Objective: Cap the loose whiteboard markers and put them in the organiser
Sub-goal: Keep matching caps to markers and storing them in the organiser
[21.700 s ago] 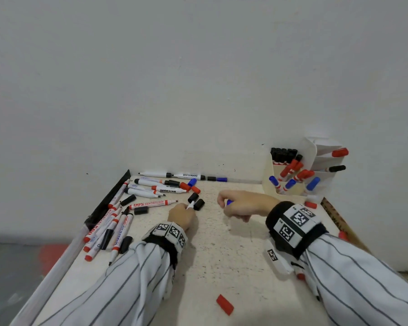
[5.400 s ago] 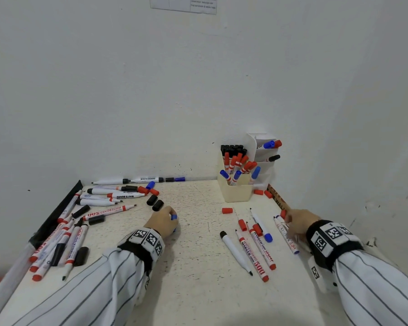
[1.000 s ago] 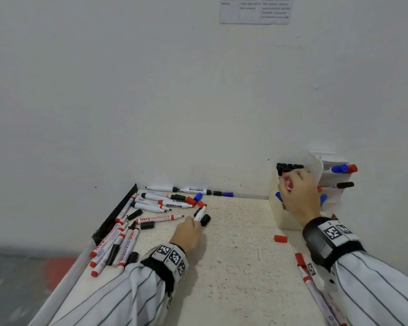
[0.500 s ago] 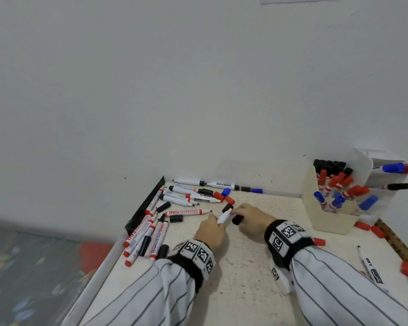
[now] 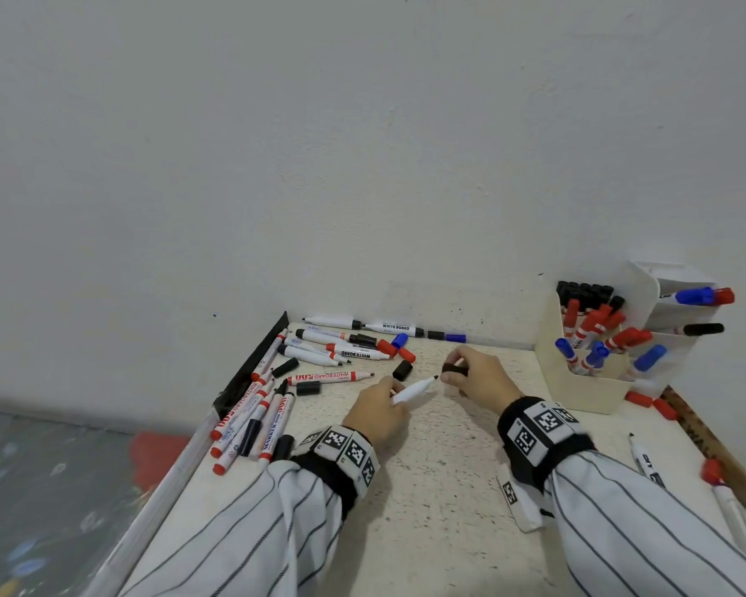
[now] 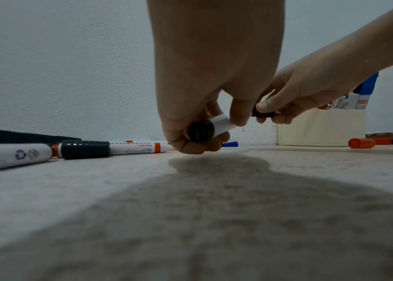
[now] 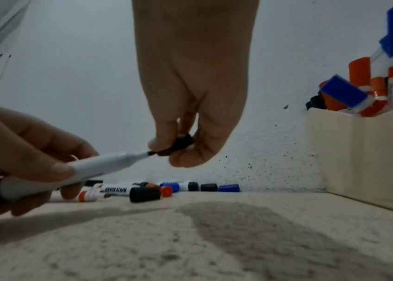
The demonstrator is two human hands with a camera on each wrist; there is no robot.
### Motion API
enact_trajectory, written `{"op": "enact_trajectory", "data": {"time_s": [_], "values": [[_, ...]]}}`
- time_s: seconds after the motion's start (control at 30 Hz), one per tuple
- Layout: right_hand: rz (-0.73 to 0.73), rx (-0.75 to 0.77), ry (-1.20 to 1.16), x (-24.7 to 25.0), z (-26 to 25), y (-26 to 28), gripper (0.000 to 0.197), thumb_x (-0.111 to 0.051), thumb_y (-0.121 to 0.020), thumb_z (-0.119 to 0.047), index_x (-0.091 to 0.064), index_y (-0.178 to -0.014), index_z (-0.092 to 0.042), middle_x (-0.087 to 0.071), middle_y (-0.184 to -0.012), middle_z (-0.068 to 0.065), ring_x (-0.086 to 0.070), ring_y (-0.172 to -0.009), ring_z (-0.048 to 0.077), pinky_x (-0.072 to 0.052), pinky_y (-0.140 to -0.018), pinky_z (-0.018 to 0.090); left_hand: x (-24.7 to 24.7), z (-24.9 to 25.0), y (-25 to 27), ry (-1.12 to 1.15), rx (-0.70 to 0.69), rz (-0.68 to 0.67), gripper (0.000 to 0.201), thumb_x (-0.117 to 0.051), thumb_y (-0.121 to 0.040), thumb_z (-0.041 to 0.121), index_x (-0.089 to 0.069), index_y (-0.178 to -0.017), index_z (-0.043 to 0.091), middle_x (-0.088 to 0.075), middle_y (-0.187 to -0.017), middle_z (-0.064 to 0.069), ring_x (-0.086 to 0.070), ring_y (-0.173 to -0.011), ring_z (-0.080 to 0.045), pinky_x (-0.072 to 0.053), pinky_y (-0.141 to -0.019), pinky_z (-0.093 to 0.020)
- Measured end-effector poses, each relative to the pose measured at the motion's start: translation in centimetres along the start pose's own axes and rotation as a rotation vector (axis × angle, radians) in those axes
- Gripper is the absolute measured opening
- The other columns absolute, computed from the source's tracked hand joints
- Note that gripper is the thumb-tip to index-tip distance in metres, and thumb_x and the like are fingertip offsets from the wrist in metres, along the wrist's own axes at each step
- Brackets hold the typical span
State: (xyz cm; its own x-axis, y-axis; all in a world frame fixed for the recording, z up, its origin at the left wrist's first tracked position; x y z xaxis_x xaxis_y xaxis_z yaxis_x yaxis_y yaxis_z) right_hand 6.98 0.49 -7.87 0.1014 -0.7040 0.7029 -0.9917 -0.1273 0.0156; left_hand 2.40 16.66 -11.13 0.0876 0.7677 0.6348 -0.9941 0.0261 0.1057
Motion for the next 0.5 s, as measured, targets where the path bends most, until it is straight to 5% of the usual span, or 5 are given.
{"op": "enact_trajectory", "data": {"time_s": [0.17, 0.27, 0.4, 0.5], "values": [[-0.019, 0.118, 0.037, 0.7, -0.4, 0.9, 0.023, -0.061, -0.088, -0.009, -0.064, -0.111, -0.014, -0.063, -0.111, 0.003, -0.051, -0.096, 0.011, -0.038, -0.086, 0.022, 0.3, 0.2, -0.1, -0.020, -0.072, 0.033, 0.028, -0.057, -0.088, 0.009, -0.054, -0.115, 0.016, -0.059, -0.114, -0.004, -0.053, -0.092, -0.013, -0.042, -0.080, -0.023], [-0.049, 0.117, 0.068, 0.8, -0.1, 1.2, 0.026, -0.055, -0.091, -0.009, -0.063, -0.116, -0.012, -0.062, -0.116, 0.002, -0.048, -0.099, 0.009, -0.033, -0.086, 0.018, 0.3, 0.5, 0.1, -0.004, -0.115, 0.061, 0.026, -0.060, -0.085, 0.005, -0.056, -0.109, 0.016, -0.059, -0.104, -0.002, -0.052, -0.085, -0.011, -0.042, -0.070, -0.016], [-0.027, 0.094, 0.024, 1.1, 0.0, 1.5, 0.026, -0.051, -0.094, -0.009, -0.057, -0.119, -0.009, -0.059, -0.115, 0.004, -0.047, -0.099, 0.011, -0.033, -0.084, 0.019, 0.4, 0.6, 0.2, 0.025, -0.131, 0.090, 0.025, -0.061, -0.085, 0.004, -0.055, -0.106, 0.016, -0.057, -0.098, 0.000, -0.051, -0.082, -0.010, -0.037, -0.062, -0.012], [-0.065, 0.088, 0.012, 1.0, 0.0, 1.8, 0.021, -0.052, -0.094, -0.012, -0.056, -0.114, -0.011, -0.055, -0.106, -0.001, -0.047, -0.096, 0.011, -0.033, -0.080, 0.019, 0.5, 0.7, 0.2, -0.006, -0.157, 0.092, 0.025, -0.062, -0.085, 0.005, -0.055, -0.105, 0.017, -0.056, -0.101, 0.001, -0.050, -0.087, -0.011, -0.037, -0.068, -0.015]]}}
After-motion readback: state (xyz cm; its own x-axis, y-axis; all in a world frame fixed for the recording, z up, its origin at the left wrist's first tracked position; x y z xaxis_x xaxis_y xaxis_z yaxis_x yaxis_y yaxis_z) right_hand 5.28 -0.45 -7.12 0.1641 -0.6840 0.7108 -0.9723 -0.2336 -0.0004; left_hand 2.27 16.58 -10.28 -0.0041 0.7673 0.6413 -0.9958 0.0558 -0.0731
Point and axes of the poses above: each hand's wrist, its own y-axis away from the middle knuckle, its own x-axis out of the back of the hand, z = x × y, the point moved 5 cm from there along -y, towards the middle knuckle
